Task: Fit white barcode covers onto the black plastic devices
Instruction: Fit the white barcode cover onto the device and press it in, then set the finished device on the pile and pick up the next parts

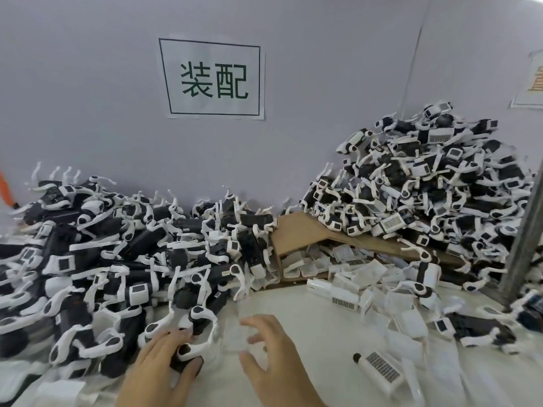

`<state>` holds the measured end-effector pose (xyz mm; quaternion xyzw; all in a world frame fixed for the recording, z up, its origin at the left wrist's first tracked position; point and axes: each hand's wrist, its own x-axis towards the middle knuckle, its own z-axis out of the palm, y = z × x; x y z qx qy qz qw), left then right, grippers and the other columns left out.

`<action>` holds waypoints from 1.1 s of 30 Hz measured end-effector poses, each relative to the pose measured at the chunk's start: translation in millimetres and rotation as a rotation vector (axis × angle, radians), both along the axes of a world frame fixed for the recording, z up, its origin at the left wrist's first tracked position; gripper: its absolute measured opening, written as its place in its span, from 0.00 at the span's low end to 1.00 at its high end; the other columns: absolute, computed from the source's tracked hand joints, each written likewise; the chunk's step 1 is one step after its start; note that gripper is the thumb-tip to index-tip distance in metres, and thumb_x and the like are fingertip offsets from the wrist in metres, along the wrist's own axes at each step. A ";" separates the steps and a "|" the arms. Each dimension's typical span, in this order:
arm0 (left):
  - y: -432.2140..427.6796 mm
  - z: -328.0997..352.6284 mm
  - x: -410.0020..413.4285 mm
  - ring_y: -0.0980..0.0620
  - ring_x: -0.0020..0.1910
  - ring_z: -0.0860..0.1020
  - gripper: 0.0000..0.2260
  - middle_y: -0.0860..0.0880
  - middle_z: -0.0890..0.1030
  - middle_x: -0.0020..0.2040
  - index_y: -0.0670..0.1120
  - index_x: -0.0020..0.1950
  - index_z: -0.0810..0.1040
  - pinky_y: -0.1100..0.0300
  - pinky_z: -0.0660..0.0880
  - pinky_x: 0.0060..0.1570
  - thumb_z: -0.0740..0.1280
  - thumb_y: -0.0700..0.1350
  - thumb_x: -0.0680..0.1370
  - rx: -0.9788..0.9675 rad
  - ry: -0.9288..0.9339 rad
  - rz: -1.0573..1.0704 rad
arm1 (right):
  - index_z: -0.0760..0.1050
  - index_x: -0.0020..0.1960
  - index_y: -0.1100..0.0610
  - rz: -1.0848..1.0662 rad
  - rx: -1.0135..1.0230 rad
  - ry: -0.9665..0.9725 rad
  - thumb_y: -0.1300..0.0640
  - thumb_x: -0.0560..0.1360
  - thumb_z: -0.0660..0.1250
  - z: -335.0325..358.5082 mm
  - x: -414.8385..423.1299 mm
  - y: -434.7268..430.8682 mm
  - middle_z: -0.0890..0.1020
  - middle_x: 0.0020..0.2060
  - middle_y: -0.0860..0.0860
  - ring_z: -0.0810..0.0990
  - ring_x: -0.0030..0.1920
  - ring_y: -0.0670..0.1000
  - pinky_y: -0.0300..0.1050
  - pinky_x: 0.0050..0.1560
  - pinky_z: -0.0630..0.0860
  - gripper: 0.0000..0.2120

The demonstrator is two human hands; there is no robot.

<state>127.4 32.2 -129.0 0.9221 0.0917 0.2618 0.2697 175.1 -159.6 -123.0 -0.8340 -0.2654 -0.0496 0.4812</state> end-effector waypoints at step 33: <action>-7.8 21.2 -18.2 0.53 0.34 0.75 0.10 0.49 0.77 0.39 0.48 0.43 0.84 0.58 0.75 0.41 0.67 0.51 0.76 -1.448 0.022 -0.394 | 0.77 0.58 0.49 0.025 0.239 -0.211 0.54 0.66 0.77 -1.2 -26.7 4.9 0.79 0.56 0.40 0.79 0.56 0.46 0.35 0.52 0.76 0.21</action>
